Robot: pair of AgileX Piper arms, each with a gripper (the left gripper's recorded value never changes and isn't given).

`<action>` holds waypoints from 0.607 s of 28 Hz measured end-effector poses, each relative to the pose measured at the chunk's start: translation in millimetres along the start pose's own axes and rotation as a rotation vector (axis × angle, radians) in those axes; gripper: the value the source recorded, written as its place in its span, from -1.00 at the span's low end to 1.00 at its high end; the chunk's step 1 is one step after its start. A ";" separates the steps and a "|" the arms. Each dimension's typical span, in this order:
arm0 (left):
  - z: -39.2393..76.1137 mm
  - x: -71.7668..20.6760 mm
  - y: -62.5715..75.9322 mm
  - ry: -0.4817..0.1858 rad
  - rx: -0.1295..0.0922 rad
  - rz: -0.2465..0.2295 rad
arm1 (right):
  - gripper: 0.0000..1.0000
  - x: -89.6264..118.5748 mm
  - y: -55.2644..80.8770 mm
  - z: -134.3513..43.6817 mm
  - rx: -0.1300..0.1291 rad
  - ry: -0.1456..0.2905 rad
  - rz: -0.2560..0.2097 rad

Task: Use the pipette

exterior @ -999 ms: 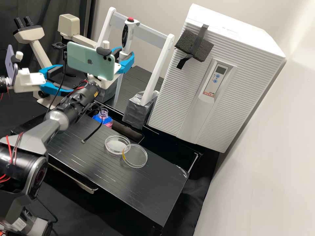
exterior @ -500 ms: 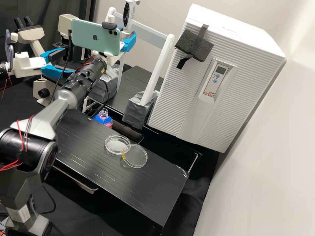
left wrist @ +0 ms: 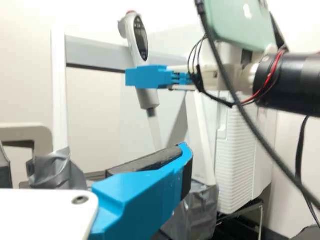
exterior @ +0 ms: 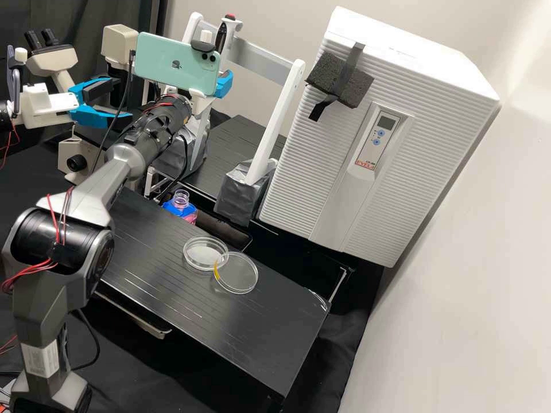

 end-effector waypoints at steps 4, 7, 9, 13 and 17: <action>0.9 1.4 2.6 -0.005 0.003 0.007 | -1.00 1.0 3.4 1.2 0.012 -0.008 0.011; 1.0 1.6 3.0 -0.006 0.004 0.009 | -1.00 3.7 5.6 2.4 0.007 -0.010 0.019; 1.0 1.6 3.0 -0.006 0.004 0.009 | -1.00 5.0 5.9 4.1 0.009 -0.014 0.020; 1.1 1.8 3.3 -0.007 0.001 0.009 | -1.00 8.1 1.7 7.8 0.017 -0.027 0.010; 1.1 1.8 3.3 -0.007 -0.010 0.009 | -1.00 9.2 -1.7 9.6 0.043 -0.038 -0.013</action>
